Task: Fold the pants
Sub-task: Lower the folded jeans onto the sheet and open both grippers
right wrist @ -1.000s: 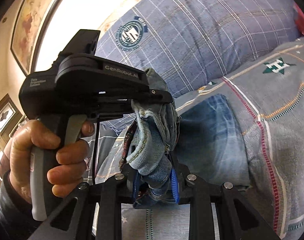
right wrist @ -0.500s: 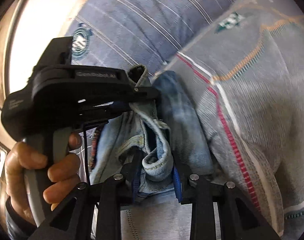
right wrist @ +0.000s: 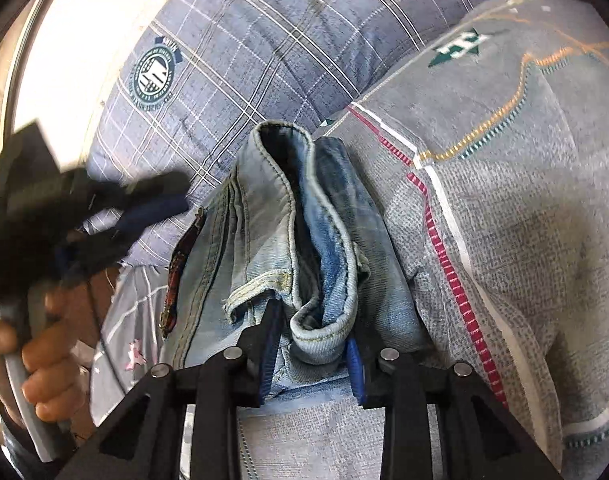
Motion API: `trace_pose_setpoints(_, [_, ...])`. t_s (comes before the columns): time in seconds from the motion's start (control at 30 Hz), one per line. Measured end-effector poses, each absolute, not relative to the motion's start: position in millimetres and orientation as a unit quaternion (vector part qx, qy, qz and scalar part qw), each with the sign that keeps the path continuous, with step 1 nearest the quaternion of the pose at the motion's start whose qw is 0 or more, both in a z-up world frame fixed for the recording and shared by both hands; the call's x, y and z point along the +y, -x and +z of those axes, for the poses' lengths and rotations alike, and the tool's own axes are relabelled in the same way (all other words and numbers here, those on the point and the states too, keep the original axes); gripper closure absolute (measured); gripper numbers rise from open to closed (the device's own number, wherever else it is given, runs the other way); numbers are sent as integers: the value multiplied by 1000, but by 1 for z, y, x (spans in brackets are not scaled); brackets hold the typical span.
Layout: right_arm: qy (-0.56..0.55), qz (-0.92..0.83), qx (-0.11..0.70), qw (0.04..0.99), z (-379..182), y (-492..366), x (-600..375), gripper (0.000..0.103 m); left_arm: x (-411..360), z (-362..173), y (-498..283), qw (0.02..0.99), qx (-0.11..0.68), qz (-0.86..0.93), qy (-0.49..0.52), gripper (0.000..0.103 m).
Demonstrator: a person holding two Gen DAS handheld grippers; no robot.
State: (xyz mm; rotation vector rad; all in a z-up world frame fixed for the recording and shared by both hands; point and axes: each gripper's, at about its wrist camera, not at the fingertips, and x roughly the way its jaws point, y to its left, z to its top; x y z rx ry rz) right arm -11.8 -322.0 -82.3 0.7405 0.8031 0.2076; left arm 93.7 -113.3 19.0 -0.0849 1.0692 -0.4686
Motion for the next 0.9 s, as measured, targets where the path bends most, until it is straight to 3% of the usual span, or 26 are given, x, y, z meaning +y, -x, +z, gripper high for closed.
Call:
trace_pose_setpoints(0.17, [-323, 79, 380, 863, -77, 14, -315, 68, -47, -5, -73, 856, 495, -144, 27, 80])
trace_pose_setpoints(0.3, [-301, 56, 384, 871, -72, 14, -309, 67, -42, -26, -62, 855, 501, -136, 7, 81])
trace_pose_setpoints(0.37, [-280, 44, 389, 876, -66, 15, -304, 63, -52, -31, -58, 855, 499, -137, -18, 84])
trace_pose_setpoints(0.43, [-256, 17, 392, 884, -52, 19, -304, 48, -63, -35, -54, 859, 492, -133, -52, 87])
trace_pose_setpoints(0.67, [-176, 27, 352, 919, 6, 24, -299, 47, -76, -47, -51, 856, 493, -129, -85, 91])
trace_pose_setpoints(0.9, [-176, 113, 408, 889, -22, -8, -288, 47, -75, -49, -54, 858, 489, -124, -94, 91])
